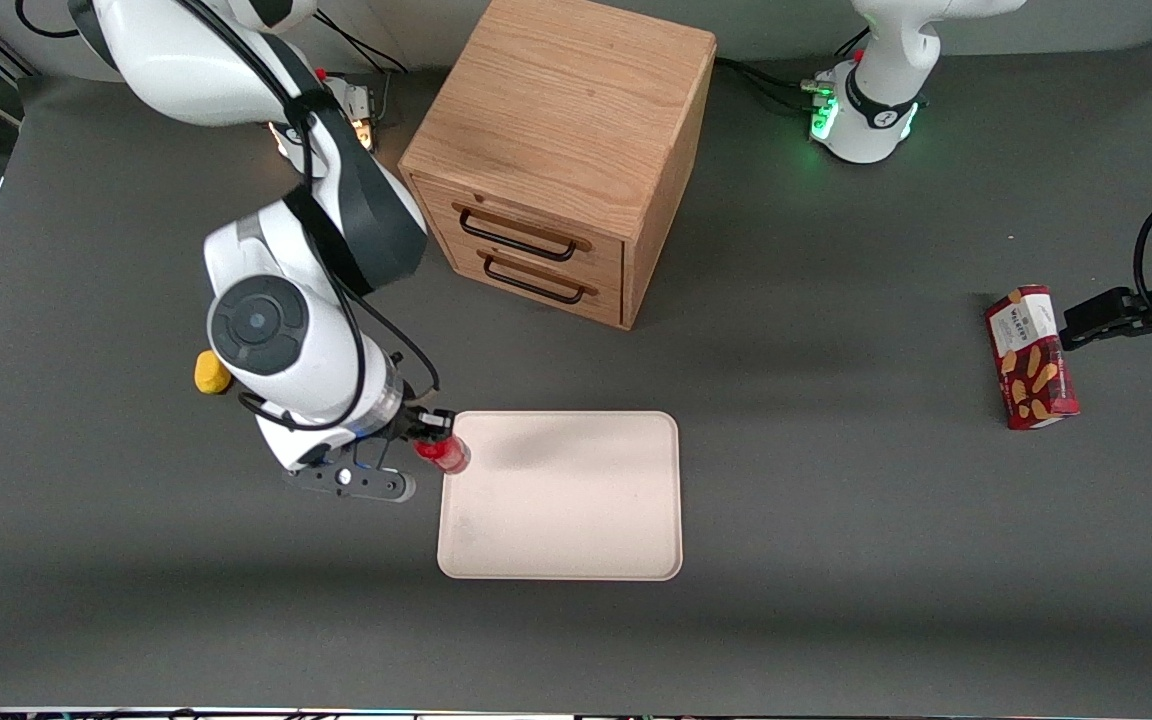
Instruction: Place coke bottle on tray
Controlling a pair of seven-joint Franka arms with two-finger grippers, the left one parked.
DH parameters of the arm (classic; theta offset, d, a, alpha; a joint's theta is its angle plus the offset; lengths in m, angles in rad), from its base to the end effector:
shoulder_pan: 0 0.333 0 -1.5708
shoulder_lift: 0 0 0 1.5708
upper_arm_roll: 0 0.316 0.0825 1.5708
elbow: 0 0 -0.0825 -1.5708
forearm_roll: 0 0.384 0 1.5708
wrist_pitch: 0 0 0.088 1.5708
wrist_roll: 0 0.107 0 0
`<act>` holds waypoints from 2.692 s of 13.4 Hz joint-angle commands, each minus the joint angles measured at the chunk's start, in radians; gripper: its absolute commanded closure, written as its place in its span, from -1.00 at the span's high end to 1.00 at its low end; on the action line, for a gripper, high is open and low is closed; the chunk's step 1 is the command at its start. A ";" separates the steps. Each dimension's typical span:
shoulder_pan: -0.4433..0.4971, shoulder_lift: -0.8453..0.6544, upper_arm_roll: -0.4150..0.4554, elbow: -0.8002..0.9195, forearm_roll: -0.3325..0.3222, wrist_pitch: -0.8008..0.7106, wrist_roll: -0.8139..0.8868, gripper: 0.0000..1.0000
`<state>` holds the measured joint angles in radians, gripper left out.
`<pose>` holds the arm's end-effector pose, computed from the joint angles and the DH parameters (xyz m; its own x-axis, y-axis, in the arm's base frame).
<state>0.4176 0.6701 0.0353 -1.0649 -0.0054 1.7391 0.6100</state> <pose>0.6706 0.3168 0.4416 0.9866 -0.1631 -0.0059 -0.1632 -0.9865 -0.0161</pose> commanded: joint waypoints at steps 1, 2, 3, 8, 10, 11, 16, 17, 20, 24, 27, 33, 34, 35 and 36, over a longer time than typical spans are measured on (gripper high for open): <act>0.006 0.014 -0.002 -0.020 -0.015 0.072 -0.015 -1.00; 0.006 0.031 -0.002 -0.023 -0.015 0.101 -0.015 -1.00; 0.006 0.048 -0.003 -0.026 -0.013 0.137 -0.013 -1.00; 0.007 0.069 -0.005 -0.121 -0.015 0.257 -0.003 -1.00; 0.007 0.071 -0.005 -0.122 -0.015 0.257 -0.003 -1.00; 0.007 0.072 -0.005 -0.122 -0.015 0.257 -0.003 -1.00; 0.006 0.080 -0.005 -0.129 -0.015 0.255 0.002 0.41; 0.006 0.080 -0.005 -0.129 -0.015 0.255 0.002 0.63; 0.006 0.077 -0.006 -0.127 -0.013 0.254 0.002 1.00; 0.009 0.001 -0.008 -0.122 -0.013 0.156 0.016 1.00; 0.009 -0.098 -0.006 -0.115 -0.013 0.005 0.028 1.00; -0.002 -0.329 -0.005 -0.128 -0.013 -0.268 0.022 1.00; -0.022 -0.354 -0.005 -0.130 -0.013 -0.303 0.011 1.00; -0.058 -0.386 0.001 -0.148 -0.004 -0.319 0.008 1.00; -0.087 -0.427 0.006 -0.194 -0.001 -0.317 -0.015 1.00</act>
<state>0.3865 0.3233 0.0314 -1.1631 -0.0079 1.4244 0.6136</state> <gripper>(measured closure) 0.000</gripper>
